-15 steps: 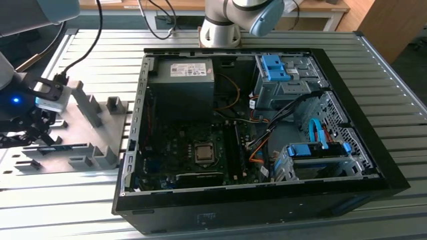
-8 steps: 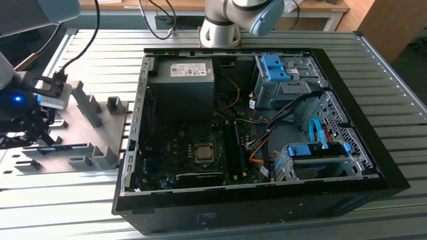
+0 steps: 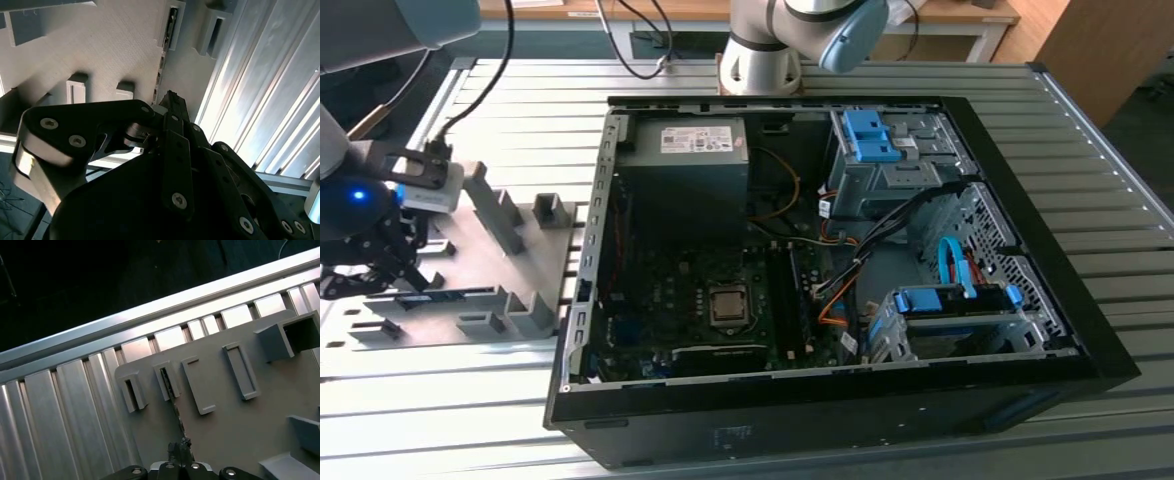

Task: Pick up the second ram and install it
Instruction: 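Pick up the second ram and move it above second insertion slot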

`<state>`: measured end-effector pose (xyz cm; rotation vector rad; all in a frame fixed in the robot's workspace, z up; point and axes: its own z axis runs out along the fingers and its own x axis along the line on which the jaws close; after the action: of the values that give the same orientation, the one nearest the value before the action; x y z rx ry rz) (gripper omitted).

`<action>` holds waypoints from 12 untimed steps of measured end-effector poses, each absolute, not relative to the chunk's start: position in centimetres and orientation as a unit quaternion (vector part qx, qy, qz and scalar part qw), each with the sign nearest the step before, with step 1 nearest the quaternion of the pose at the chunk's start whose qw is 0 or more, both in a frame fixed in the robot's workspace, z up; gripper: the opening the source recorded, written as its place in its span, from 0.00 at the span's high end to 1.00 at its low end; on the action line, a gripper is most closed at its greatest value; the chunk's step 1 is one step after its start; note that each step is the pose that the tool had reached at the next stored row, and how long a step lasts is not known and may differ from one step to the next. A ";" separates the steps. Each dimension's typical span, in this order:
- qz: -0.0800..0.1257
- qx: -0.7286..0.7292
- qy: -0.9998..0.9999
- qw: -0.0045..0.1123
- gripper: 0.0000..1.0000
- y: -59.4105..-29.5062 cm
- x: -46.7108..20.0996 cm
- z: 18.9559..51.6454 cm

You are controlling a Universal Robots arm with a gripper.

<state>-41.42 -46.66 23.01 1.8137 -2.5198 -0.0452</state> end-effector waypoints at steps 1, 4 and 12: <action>-0.014 0.588 -0.809 0.018 0.90 -46.7 -41.4 23.0; -0.014 0.599 -0.800 0.019 0.90 -46.7 -41.4 23.0; -0.014 0.629 -0.777 0.019 0.90 -46.7 -41.4 23.0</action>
<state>-41.42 -46.66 23.01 1.9515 -2.4128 -0.0419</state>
